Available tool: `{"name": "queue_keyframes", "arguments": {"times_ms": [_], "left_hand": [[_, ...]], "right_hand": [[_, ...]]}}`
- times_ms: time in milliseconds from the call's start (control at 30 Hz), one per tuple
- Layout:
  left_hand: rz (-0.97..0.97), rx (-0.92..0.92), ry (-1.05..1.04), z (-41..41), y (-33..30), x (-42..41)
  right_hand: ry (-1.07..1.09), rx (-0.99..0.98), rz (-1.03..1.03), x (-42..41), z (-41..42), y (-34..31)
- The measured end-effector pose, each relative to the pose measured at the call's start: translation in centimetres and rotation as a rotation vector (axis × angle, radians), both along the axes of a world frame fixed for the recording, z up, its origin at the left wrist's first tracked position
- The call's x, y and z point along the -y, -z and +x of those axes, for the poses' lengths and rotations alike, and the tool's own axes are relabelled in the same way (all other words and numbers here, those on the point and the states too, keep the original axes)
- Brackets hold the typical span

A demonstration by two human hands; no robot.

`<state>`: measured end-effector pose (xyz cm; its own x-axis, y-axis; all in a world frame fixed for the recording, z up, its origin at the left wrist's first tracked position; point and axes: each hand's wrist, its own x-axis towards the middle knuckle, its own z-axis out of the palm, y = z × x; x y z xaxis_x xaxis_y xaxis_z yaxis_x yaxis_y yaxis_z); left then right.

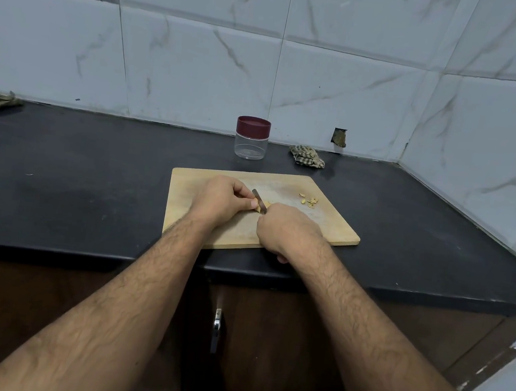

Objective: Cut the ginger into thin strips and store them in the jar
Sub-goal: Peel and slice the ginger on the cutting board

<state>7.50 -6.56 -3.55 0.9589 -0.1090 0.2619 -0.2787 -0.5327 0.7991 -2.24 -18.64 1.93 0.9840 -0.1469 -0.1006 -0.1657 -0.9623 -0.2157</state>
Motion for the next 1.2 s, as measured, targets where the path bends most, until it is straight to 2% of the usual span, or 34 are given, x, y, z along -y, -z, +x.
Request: {"name": "queue_keyframes", "arguments": {"times_ms": [433,1000,1200], "left_hand": [[0.077,0.063,-0.026,-0.5,-0.1,0.2],[0.045,0.056,-0.027,-1.2,-0.4,0.2],[0.005,0.044,-0.021,-1.5,-0.5,0.2]], "right_hand": [[-0.04,-0.124,-0.078,-1.0,0.5,-1.6],[-0.017,-0.066,-0.12,0.2,-3.8,-0.5],[0.026,-0.087,-0.031,1.3,-4.0,-0.7]]}}
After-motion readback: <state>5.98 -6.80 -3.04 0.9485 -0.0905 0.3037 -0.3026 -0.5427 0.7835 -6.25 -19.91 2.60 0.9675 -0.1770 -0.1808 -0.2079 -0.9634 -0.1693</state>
